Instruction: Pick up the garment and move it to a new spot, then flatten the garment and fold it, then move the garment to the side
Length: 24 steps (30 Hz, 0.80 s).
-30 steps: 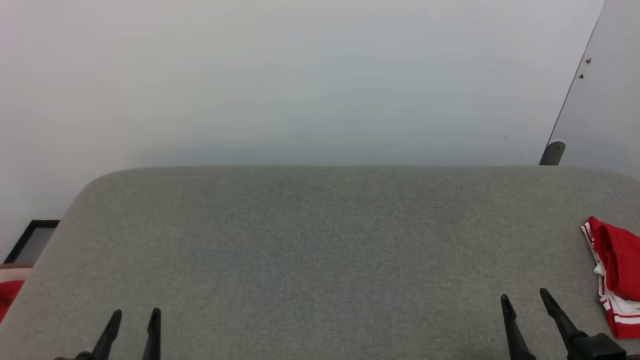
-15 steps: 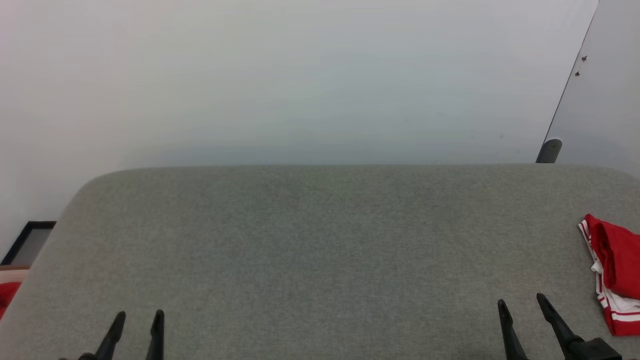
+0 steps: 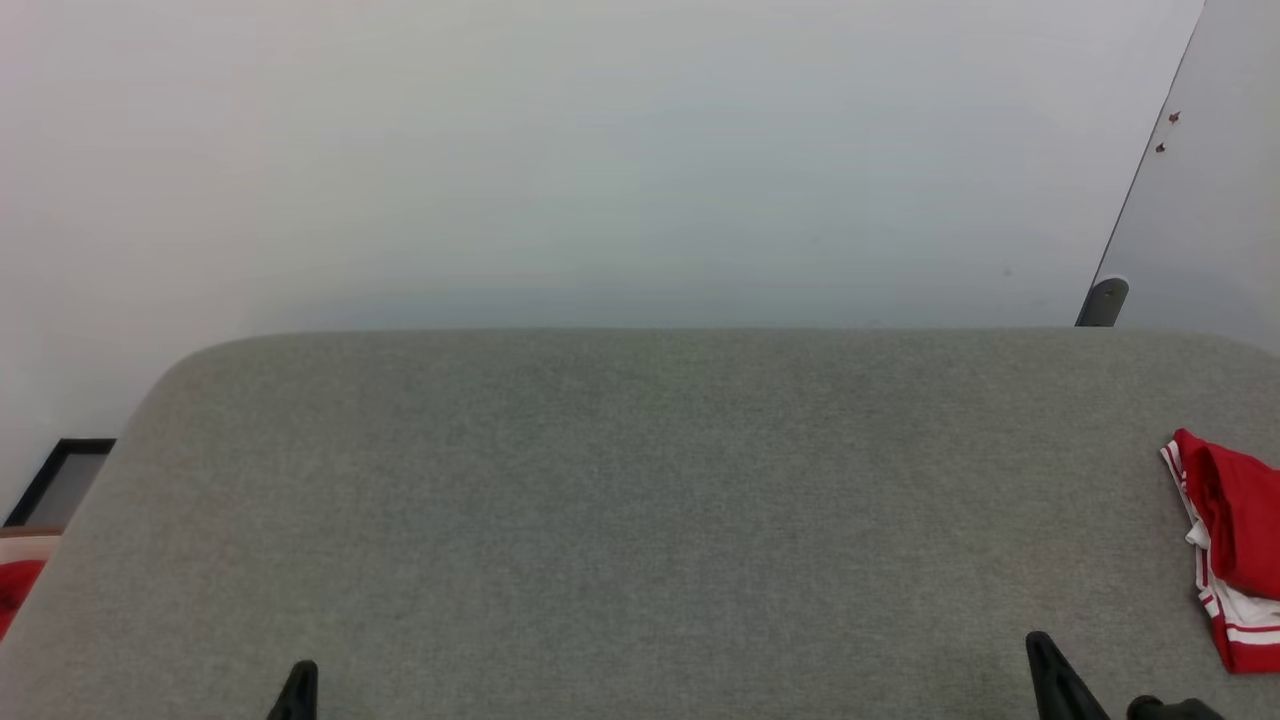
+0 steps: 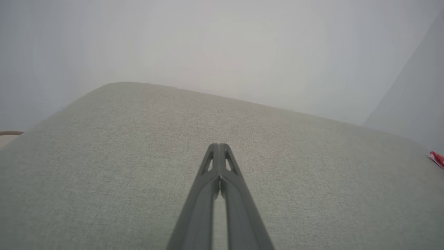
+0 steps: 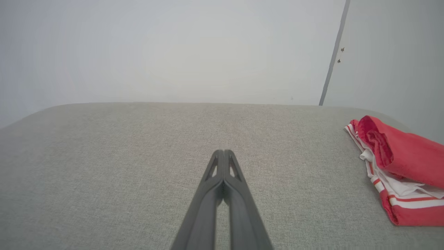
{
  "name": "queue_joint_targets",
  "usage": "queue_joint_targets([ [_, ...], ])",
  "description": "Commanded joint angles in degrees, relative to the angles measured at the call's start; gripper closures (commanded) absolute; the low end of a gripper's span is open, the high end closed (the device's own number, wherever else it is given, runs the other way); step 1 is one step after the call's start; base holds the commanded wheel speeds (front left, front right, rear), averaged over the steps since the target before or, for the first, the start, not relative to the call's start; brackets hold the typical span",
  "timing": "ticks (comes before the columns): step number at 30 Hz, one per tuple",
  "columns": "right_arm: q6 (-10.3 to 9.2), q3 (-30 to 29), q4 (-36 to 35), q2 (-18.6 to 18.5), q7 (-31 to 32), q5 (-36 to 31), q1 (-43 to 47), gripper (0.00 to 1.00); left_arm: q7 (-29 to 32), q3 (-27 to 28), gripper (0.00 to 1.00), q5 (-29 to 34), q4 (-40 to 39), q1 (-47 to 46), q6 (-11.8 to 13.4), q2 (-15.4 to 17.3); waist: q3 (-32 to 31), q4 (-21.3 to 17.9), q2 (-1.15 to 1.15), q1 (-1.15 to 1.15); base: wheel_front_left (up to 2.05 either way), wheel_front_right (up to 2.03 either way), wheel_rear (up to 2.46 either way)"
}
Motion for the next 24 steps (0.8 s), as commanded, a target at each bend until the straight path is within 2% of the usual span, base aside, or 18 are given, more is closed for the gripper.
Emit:
queue_joint_targets([
  [1,0.00,-0.5,-0.8,0.0,0.6,3.1,-1.7,1.00,0.5,0.6,1.00,-2.4,-0.7,-1.7,0.0,0.2,0.1,0.0,0.00,0.00,0.00,0.00,0.00],
  [24,-0.02,-2.5,0.0,0.6,6.1,26.4,-5.4,1.00,6.1,2.0,1.00,-20.8,0.4,-6.2,-0.1,-2.9,1.4,-0.1,0.00,0.00,0.00,0.00,0.00],
])
